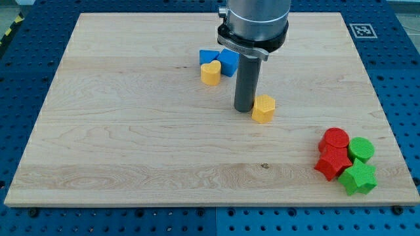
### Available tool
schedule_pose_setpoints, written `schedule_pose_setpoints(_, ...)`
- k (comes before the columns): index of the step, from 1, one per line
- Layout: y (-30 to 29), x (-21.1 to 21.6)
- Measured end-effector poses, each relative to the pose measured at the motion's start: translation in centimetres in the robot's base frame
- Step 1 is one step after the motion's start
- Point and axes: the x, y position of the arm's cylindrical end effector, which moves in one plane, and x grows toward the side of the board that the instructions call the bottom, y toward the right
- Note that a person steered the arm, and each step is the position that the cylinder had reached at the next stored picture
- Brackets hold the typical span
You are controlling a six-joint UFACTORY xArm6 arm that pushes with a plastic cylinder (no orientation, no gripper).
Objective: Move the yellow hexagon into the red star
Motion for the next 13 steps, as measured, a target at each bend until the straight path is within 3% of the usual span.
schedule_pose_setpoints(4, 3.9, 1.3)
schedule_pose_setpoints(8, 6.7, -1.9)
schedule_pose_setpoints(13, 9.0, 0.0)
